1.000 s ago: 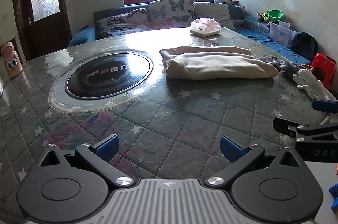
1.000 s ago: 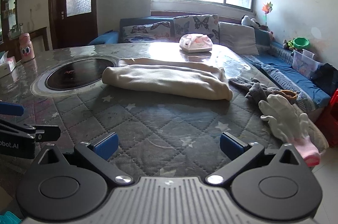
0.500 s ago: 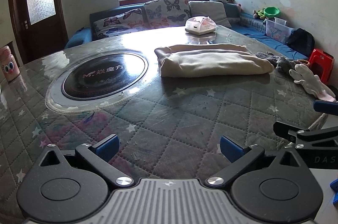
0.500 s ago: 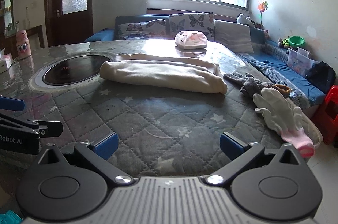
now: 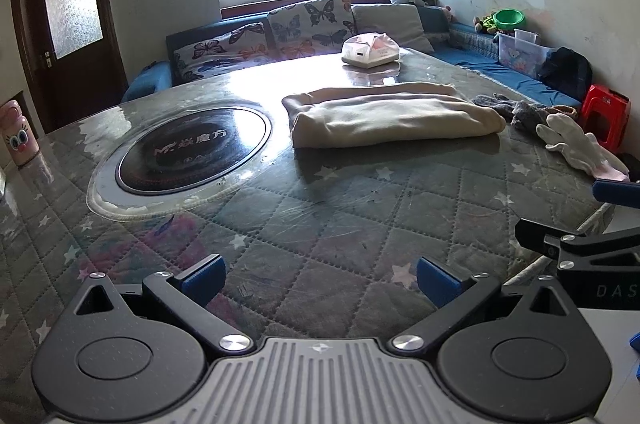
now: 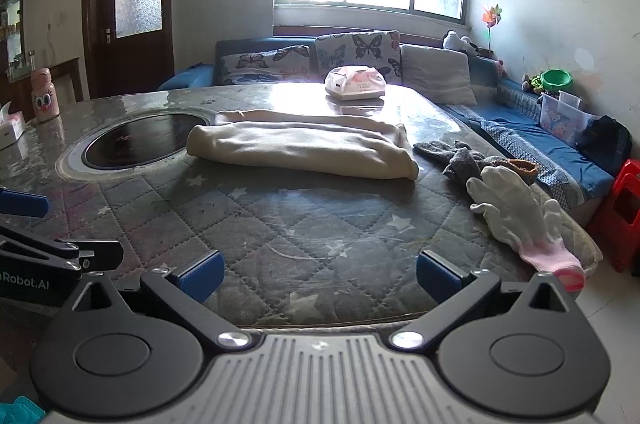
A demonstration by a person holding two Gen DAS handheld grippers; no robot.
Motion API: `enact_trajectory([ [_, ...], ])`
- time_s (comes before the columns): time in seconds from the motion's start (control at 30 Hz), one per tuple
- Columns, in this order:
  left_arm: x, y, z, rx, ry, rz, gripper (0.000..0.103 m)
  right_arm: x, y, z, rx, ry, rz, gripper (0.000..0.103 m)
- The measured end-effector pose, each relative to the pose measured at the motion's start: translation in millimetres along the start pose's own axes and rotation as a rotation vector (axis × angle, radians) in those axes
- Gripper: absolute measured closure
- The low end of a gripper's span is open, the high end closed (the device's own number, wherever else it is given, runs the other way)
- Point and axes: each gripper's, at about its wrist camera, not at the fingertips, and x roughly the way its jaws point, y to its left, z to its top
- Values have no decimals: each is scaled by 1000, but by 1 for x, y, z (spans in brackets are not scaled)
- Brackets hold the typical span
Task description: Fold clothes
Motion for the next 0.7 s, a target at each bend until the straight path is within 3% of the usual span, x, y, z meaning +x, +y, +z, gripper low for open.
enact_trajectory([
  [0.33,-11,-8,-1,13,-15,18,0,-8,-3,-1,2,-26,11,0],
  [0.7,2,-5,4,3,19,16,0,5,-1,5,2,4,20,0],
])
